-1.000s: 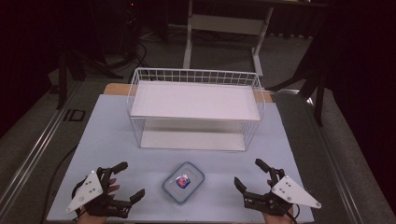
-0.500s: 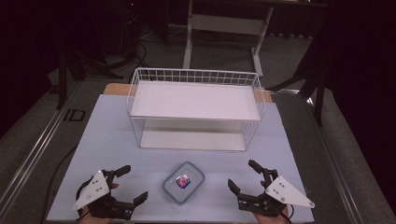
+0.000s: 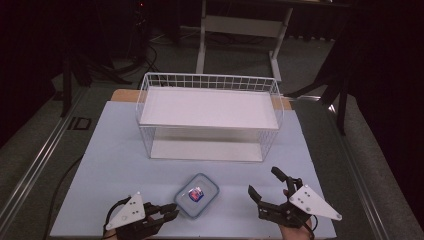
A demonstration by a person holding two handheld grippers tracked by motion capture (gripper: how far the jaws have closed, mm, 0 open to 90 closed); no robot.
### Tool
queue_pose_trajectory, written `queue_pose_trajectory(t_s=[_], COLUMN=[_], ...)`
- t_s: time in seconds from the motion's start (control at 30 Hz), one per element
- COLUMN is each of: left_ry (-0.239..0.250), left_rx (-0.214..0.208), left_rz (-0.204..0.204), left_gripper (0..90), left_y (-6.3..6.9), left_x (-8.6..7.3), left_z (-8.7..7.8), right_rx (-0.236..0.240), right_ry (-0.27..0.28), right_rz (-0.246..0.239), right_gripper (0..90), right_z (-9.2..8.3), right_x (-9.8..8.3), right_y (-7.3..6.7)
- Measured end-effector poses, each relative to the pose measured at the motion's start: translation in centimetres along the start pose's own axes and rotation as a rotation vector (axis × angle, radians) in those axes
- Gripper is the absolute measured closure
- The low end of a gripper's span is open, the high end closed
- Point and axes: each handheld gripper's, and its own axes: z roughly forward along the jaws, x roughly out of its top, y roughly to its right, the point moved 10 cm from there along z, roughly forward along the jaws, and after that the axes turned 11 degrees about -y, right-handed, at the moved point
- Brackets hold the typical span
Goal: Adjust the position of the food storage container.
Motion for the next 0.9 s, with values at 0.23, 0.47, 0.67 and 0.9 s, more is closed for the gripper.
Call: queue_pose_trajectory(t_s=[0.23, 0.47, 0.67, 0.9], left_ry=[-0.104, -0.205, -0.264, -0.289], left_rx=[0.002, -0.052, -0.025, 0.013], left_rz=[0.095, 0.132, 0.143, 0.141], left_gripper=[90.0, 90.0, 90.0, 90.0], left_y=[1.1, 3.5, 3.4, 2.7], left_x=[-0.5, -1.6, -2.8, -3.3], left_z=[2.2, 6.1, 8.2, 8.5], right_rx=[0.016, 0.039, 0.044, 0.044], right_ry=[-0.022, -0.035, -0.037, -0.039], right_rz=[-0.016, -0.008, 0.003, 0.009], right_gripper=[13.2, 13.4, 13.5, 13.6], right_z=[0.4, 0.5, 0.5, 0.4], right_x=[-0.3, -0.5, -0.6, -0.7], right_y=[-0.3, -0.4, -0.2, 0.0])
